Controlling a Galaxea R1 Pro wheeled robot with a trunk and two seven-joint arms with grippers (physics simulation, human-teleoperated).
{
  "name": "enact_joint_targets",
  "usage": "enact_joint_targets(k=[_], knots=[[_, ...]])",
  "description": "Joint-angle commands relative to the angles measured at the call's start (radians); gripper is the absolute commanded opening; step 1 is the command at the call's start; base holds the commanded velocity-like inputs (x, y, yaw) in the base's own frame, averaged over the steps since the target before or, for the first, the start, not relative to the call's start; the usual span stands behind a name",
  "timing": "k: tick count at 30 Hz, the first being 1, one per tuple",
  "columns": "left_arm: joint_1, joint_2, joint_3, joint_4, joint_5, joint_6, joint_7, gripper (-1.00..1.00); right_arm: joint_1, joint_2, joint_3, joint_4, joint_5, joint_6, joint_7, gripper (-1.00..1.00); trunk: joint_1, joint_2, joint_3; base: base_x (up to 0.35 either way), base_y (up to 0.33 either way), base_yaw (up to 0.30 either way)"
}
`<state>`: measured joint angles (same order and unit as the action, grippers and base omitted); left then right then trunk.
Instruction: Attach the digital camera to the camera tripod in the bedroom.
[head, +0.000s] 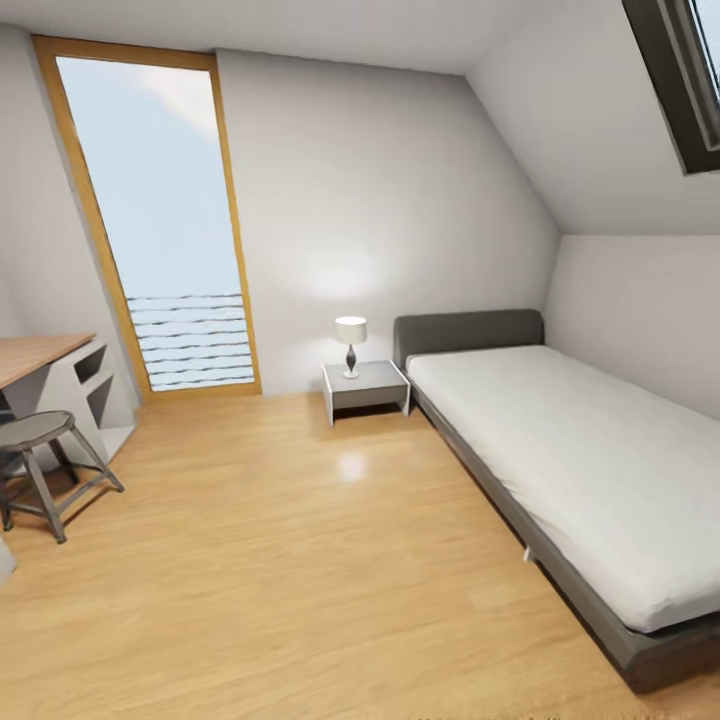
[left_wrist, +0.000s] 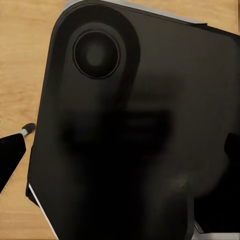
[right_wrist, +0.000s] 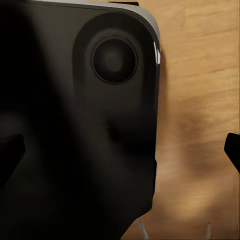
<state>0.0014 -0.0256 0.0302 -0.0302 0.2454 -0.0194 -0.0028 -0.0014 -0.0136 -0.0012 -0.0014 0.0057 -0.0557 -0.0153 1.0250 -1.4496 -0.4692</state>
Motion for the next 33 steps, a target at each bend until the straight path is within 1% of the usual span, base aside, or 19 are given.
enact_joint_targets(k=[1, 19, 24, 33], knots=[[0.000, 0.000, 0.002, 0.000, 0.004, -0.002, 0.000, 1.00, 0.000, 0.000, 0.000, 0.000, 0.001, -0.003, -0.002, 1.00, 0.000, 0.000, -0.001, 0.000, 0.000, -0.243], [0.000, 0.000, 0.002, -0.002, 0.003, -0.002, 0.000, 1.00, 0.000, 0.000, 0.000, 0.000, 0.000, -0.003, -0.002, 1.00, 0.000, 0.000, -0.001, 0.000, 0.000, -0.240], [0.000, 0.000, 0.002, -0.002, 0.003, -0.002, 0.000, 1.00, 0.000, 0.000, 0.000, 0.000, 0.001, -0.002, -0.002, 1.00, 0.000, 0.000, -0.001, 0.000, 0.000, -0.105], [0.000, 0.000, 0.002, -0.002, 0.003, -0.002, 0.000, 1.00, 0.000, -0.001, 0.003, 0.000, 0.004, 0.000, -0.001, 1.00, 0.000, 0.000, -0.001, 0.000, 0.000, -0.025]])
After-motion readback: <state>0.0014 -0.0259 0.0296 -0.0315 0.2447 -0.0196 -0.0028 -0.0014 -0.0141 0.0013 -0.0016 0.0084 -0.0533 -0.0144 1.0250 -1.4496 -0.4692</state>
